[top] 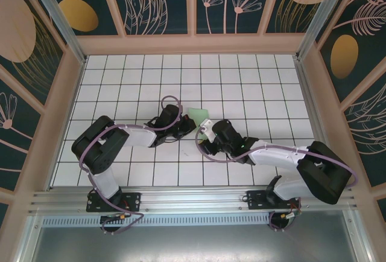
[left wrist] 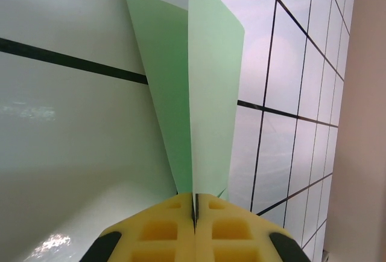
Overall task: Fold a paper plane with a square sheet of paper (pick it up from the middle)
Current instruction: Fold the wing for the fifth time at the center of the table.
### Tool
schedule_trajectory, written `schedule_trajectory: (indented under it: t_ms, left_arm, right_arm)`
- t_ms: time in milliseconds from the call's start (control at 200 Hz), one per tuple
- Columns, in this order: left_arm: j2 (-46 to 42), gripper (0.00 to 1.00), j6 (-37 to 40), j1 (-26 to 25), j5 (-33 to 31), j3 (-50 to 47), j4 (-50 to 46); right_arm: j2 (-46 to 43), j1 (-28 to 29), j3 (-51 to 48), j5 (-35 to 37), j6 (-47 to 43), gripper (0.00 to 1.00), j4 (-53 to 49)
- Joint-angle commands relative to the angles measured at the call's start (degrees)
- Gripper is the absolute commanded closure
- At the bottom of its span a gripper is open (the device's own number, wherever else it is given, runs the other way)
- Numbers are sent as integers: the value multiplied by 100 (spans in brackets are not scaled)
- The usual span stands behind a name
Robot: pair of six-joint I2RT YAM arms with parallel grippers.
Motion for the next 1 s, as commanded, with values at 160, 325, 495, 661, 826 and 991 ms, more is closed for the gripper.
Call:
schedule_trajectory:
  t_ms: [160,325,495,661,826,991]
  left_arm:
    - [-30,99,-46,-19,-11,129,-139]
    - [12,99,-47,-18,42,134,-125]
    - [16,99,-44,-17,51,138,-115]
    - [-13,99,-38,-20,52,118,-133]
    - [-22,98,-37,-18,24,92,-161]
    - [-96,93,-43,-11,-79,103,-234]
  right_arm:
    - [893,437,192,1047,-1404,46,385]
    - [1240,539,239,1779,-1444,46,885]
    - [1407,600,239,2027,-1517,48,1258]
    - [1591,600,340,2187,-1507,58,1221]
    - [1590,601,344,2171,-1483,73,1294]
    - [1628,601,408,1987,-1319,84,1234]
